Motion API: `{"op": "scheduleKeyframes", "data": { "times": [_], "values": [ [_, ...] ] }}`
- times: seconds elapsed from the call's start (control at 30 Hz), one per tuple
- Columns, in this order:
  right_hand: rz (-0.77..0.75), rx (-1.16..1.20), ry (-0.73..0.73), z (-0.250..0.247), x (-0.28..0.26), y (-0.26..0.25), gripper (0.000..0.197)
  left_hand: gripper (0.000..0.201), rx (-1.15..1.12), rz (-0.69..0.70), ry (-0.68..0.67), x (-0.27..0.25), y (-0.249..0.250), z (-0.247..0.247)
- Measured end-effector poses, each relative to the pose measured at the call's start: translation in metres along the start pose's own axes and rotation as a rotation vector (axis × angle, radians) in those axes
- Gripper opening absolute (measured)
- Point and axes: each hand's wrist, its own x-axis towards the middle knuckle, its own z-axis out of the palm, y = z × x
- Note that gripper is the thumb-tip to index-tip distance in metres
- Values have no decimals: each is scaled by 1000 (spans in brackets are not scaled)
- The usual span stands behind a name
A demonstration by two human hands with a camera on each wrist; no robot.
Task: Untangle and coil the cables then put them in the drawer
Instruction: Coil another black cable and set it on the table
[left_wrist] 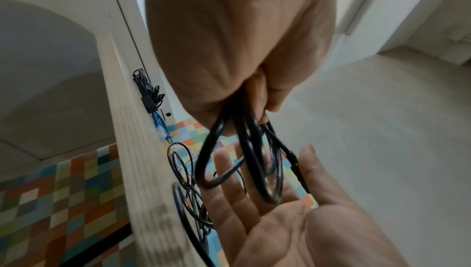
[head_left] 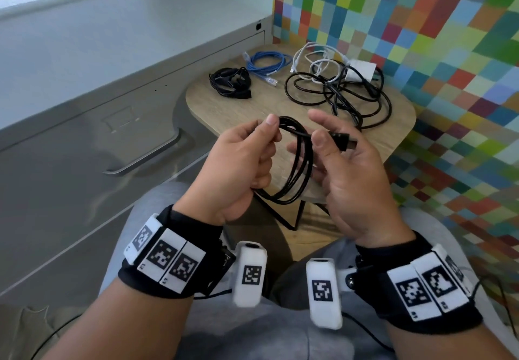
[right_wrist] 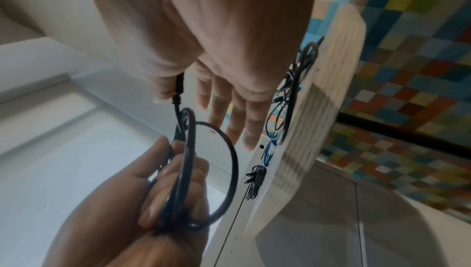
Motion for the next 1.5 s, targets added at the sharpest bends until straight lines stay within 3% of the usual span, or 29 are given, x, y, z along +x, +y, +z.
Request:
{"op": "scheduleKeyframes", "data": {
  "times": [0.17, 0.37, 0.6, 0.83, 0.93, 1.03, 1.1, 1.17, 1.23, 1.33, 1.5],
  "values": [
    [80, 143, -69, 1, 0, -6, 37, 31, -41, -11, -100, -4, 1, 1],
    [156, 314, -168, 1, 2, -17, 35, 44, -17, -58, -98, 2, 9, -2],
    [178, 381, -110, -4, 5, -14, 36, 30, -196, -72, -399, 0, -1, -18],
    [189, 410, -103, -8, 5, -13, 36, 23, -93, 6, -462, 1, -7, -21],
    [197, 416, -101, -9, 5, -13, 35, 35, -69, 29, -499, 1, -8, -22],
    [191, 434, -104, -8, 5, -14, 35, 50, -47, 18, -439, 0, -7, -19],
    [180, 440, -93, -8, 5, -15, 35, 57, 102, 84, -282, 1, -8, -13],
    [169, 434, -66, -9, 7, -15, 34, 49, 242, 181, -125, 2, -10, -6],
    [162, 409, -26, -10, 7, -15, 34, 28, 301, 248, -45, 1, -9, -3],
    [174, 392, 18, -11, 6, -18, 34, 20, 291, 238, -17, -1, -5, -4],
    [257, 427, -16, -6, 3, -23, 36, 19, 68, 198, 23, 2, -8, -6]
  ]
}}
